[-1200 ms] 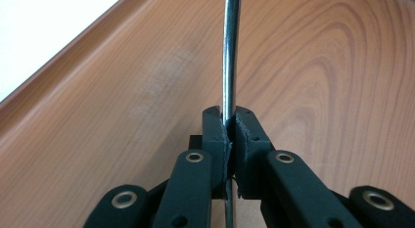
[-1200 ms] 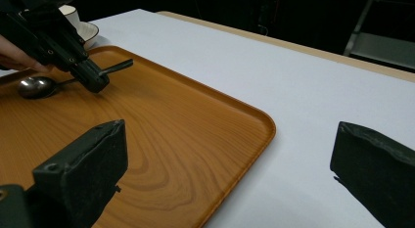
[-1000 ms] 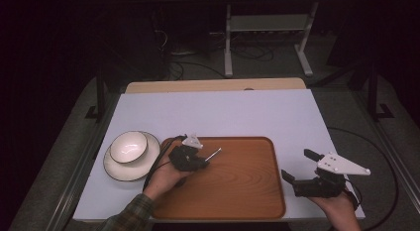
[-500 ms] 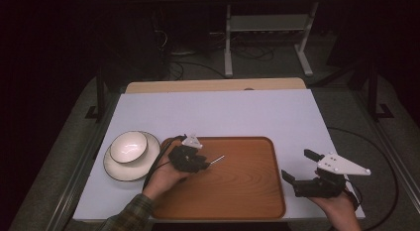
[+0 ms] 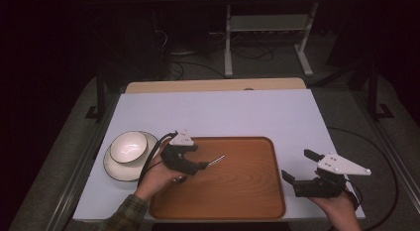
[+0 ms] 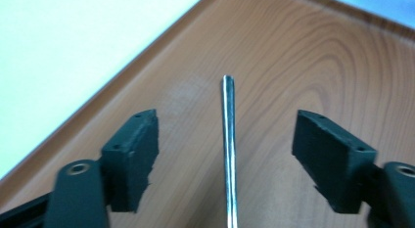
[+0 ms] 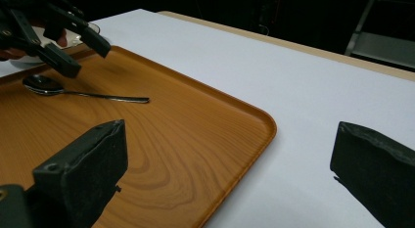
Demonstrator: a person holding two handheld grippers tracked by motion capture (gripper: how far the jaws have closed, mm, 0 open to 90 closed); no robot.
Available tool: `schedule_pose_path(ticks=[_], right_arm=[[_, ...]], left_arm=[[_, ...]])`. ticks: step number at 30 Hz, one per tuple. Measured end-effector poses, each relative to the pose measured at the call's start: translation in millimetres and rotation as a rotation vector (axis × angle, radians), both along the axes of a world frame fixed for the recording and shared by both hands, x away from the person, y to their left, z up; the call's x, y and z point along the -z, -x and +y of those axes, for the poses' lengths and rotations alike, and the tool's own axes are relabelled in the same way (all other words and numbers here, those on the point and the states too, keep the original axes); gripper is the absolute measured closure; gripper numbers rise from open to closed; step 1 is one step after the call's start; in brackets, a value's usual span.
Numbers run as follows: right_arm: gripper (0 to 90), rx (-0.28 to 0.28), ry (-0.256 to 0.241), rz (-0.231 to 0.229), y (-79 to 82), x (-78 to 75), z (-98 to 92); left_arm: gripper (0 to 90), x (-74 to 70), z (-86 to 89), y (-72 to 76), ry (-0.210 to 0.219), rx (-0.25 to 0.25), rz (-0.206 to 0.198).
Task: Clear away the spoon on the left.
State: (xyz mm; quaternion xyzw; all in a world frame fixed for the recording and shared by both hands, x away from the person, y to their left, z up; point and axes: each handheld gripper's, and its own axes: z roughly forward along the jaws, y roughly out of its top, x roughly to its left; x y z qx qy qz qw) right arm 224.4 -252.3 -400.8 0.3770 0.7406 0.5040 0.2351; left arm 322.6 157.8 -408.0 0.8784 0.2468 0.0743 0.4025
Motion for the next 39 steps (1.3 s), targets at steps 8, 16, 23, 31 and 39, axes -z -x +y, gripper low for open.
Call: schedule_pose_path(ticks=[8, 16, 23, 31, 39], right_arm=[[0.0, 0.0, -0.003, 0.001, -0.1, -0.1, -0.5], [0.0, 0.001, -0.011, 0.0, 0.5, -0.7, -0.9], [0.0, 0.0, -0.013, 0.0, 0.7, -0.8, -0.6], [0.0, 0.001, -0.014, 0.0, 0.8, -0.7, -1.1], [0.0, 0.0, -0.01, -0.001, 0.9, -0.7, -0.6]], left_arm=[[11.4, -11.9, 19.8, 10.0, 0.052, -0.032, -0.056], [3.7, -20.3, 38.1, 20.3, 0.088, -0.066, -0.099], [3.1, -22.5, 59.2, 33.4, 0.115, -0.097, -0.129], [3.2, -24.4, 82.0, 43.5, 0.144, -0.14, -0.15], [3.3, -24.0, 101.8, 51.7, 0.17, -0.167, -0.162]])
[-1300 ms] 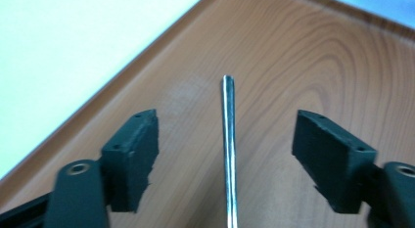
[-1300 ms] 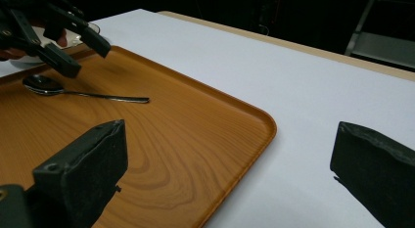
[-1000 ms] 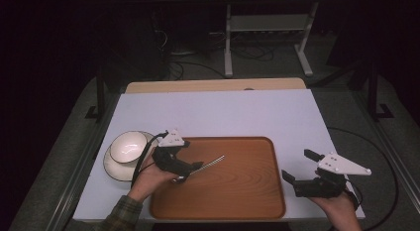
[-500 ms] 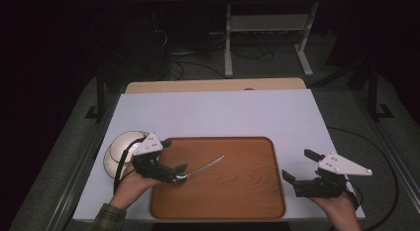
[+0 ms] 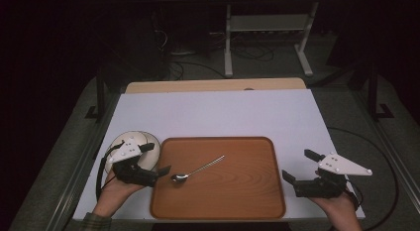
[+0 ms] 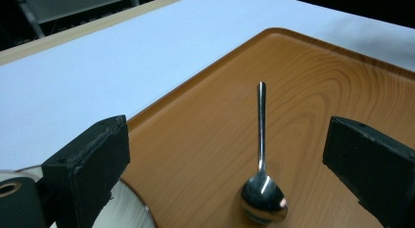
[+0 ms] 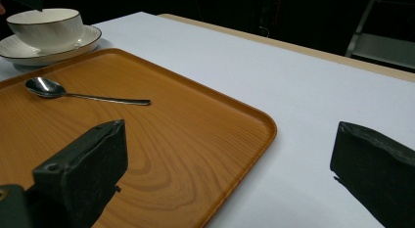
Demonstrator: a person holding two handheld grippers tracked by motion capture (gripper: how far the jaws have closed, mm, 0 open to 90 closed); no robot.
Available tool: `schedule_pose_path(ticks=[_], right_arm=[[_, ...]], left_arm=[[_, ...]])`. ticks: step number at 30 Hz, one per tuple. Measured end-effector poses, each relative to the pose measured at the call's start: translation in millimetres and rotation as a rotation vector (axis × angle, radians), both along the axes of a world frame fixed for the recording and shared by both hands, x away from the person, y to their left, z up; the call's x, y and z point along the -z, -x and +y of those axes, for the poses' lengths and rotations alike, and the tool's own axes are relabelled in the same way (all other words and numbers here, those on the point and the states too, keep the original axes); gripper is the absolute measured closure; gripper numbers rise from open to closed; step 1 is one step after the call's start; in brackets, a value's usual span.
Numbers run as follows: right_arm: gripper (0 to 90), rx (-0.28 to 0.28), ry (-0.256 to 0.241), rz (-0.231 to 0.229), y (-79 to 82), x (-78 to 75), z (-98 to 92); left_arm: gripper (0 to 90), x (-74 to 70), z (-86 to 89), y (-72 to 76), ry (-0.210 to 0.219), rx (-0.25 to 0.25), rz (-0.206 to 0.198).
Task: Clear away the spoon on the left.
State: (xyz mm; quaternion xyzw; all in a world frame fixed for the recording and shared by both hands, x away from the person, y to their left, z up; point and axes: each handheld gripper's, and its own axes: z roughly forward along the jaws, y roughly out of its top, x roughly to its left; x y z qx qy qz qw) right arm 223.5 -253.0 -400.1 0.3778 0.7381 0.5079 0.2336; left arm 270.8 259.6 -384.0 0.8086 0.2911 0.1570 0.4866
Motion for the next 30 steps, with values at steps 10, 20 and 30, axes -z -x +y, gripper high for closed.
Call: schedule_pose_path(ticks=[10, 20, 30], right_arm=[[0.0, -0.001, -0.001, -0.002, 0.4, -0.1, -0.4], [0.0, -0.005, 0.002, 0.001, 0.5, 0.4, -0.6], [0.0, -0.012, 0.006, 0.004, -0.4, 1.5, -0.2]], left_arm=[[5.2, 2.3, 18.5, 11.0, 0.017, -0.022, -0.02], [5.2, 6.8, 26.1, 12.9, 0.013, -0.042, -0.016], [5.4, 8.2, 29.9, 11.2, 0.019, -0.051, -0.02]])
